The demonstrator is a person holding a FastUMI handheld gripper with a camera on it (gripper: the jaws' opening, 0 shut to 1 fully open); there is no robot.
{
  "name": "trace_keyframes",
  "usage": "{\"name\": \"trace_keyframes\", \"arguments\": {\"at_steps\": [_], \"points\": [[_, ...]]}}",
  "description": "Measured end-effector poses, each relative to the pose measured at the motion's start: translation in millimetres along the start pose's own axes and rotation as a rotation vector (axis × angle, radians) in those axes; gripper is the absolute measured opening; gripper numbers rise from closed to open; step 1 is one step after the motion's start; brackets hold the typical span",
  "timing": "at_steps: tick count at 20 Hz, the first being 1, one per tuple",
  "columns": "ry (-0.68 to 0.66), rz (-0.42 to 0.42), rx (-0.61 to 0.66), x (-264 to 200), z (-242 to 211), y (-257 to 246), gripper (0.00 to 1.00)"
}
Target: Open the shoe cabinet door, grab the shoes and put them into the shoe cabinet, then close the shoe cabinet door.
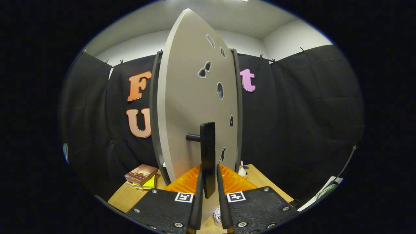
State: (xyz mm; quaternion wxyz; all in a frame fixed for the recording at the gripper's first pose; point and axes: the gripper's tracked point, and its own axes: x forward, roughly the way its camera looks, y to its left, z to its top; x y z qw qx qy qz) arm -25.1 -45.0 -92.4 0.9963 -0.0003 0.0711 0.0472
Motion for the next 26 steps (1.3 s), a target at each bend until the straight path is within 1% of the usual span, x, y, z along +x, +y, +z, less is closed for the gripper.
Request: {"name": "trace_keyframes", "arguments": {"at_steps": [2, 8, 10, 11, 13, 14, 17, 18, 20, 22, 24, 26], "points": [[0.001, -0.030, 0.005, -4, 0, -16, 0.23], [0.000, -0.176, -0.030, -14, -3, -74, 0.23], [0.005, -0.225, -0.045, -15, -6, -100, 0.20], [-0.008, -0.228, -0.025, -17, -5, -110, 0.19], [-0.003, -0.230, 0.071, -16, -4, -127, 0.16], [-0.004, -0.246, 0.090, -19, -8, -136, 0.16], [0.004, -0.344, 0.074, -33, -15, -172, 0.19], [0.005, -0.358, 0.078, -39, -14, -179, 0.19], [0.006, -0.368, 0.090, -47, -13, -178, 0.22], [-0.003, -0.373, 0.085, -53, -9, -170, 0.27], [-0.023, -0.360, 0.067, -57, -2, -151, 0.31], [-0.044, -0.326, 0.040, -59, 5, -128, 0.38]]}}
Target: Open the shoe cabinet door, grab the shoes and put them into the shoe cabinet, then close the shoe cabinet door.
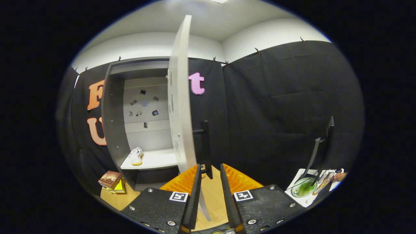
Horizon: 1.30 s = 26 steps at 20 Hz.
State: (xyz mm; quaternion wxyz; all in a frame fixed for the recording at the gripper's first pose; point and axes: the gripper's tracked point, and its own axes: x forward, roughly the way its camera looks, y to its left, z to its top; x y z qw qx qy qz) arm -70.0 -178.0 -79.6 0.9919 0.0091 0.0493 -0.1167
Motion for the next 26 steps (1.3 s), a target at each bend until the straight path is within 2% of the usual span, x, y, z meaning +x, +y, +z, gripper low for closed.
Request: {"name": "trace_keyframes", "arguments": {"at_steps": [4, 7, 11, 14, 22, 26], "points": [[-0.045, 0.095, -0.061, -17, 8, 57, 0.49], [-0.056, 0.171, -0.103, -17, 0, 100, 0.63], [0.019, 0.251, -0.156, 3, -55, 144, 0.85], [0.087, 0.283, -0.182, 22, -108, 162, 0.94], [0.268, 0.325, -0.316, 70, -263, 176, 0.96], [0.407, 0.334, -0.366, 82, -338, 170, 0.90]]}}
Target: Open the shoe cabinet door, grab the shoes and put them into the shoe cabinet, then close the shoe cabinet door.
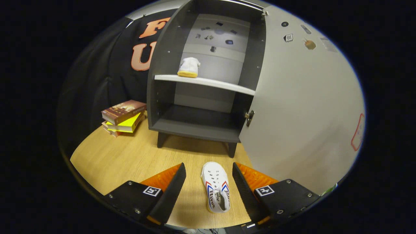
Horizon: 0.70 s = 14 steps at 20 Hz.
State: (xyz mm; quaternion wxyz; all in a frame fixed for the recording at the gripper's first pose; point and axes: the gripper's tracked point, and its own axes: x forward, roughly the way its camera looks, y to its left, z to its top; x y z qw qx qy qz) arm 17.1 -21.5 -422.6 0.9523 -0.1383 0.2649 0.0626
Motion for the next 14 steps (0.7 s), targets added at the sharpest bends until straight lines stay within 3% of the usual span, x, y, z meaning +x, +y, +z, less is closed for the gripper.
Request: {"name": "trace_keyframes", "arguments": {"at_steps": [5, 14], "points": [[0.122, 0.008, -0.001, 34, -53, 3, 0.68], [0.280, 0.008, 0.036, 67, -109, 5, 0.27]]}}
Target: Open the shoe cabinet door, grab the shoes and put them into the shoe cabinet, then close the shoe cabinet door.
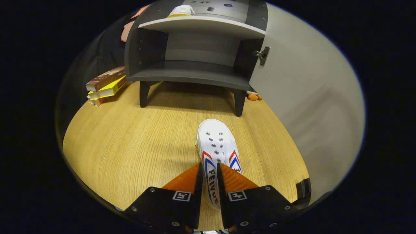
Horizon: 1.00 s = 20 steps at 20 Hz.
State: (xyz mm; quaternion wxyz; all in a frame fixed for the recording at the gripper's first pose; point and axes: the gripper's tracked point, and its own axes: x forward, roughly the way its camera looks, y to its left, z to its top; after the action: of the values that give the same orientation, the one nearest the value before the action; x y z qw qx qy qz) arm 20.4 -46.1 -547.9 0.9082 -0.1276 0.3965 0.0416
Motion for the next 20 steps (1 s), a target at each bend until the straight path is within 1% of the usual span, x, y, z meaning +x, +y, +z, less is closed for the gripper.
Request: {"name": "trace_keyframes", "arguments": {"at_steps": [2, 7, 8, 9, 10, 11, 12, 14, 17, 20], "points": [[0.016, -0.008, 0.008, 7, -4, -1, 0.26], [0.069, 0.007, 0.011, 19, -18, 3, 0.27], [0.066, 0.009, 0.025, 20, -17, 3, 0.23], [0.065, 0.018, 0.038, 20, -17, 4, 0.15], [0.065, 0.022, 0.053, 19, -18, 6, 0.11], [0.061, 0.023, 0.064, 19, -16, 5, 0.01], [0.058, 0.027, 0.072, 18, -14, 7, 0.00], [0.037, 0.021, 0.083, 14, -2, 7, 0.00], [0.019, 0.037, 0.093, 0, 13, 8, 0.00], [-0.009, 0.042, 0.065, -14, 30, 9, 0.00]]}}
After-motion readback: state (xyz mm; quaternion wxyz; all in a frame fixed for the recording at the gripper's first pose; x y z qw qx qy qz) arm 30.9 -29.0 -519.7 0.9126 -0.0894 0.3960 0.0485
